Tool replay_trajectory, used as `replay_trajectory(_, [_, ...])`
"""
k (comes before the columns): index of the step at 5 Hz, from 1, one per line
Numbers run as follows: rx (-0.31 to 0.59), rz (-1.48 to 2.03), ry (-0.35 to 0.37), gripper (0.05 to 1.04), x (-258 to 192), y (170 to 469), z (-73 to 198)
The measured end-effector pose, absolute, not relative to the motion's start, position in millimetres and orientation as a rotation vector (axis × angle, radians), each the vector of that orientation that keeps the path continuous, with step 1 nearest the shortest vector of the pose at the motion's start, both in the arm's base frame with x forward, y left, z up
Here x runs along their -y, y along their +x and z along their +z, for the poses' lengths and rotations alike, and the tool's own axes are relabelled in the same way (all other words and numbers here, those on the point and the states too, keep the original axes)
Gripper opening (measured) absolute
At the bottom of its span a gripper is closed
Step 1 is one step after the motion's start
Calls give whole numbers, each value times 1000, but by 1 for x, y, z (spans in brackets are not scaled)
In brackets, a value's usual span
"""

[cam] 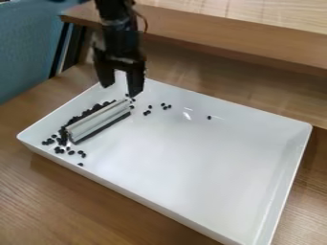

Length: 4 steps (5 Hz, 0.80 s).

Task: Sweep into pile

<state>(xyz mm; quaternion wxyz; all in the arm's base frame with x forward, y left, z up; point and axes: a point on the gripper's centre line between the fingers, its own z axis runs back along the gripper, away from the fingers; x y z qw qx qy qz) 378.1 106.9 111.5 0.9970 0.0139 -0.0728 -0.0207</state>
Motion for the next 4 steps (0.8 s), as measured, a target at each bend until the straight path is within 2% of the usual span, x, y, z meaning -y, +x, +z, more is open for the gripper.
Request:
replay_trajectory(1, [135, -90, -1, 1001, -91, 379, 116])
replay_trajectory(2, [151, -193, -27, 1001, -55, 390, 127])
replay_trajectory(4, [159, -277, -51, 1001, -20, 394, 128])
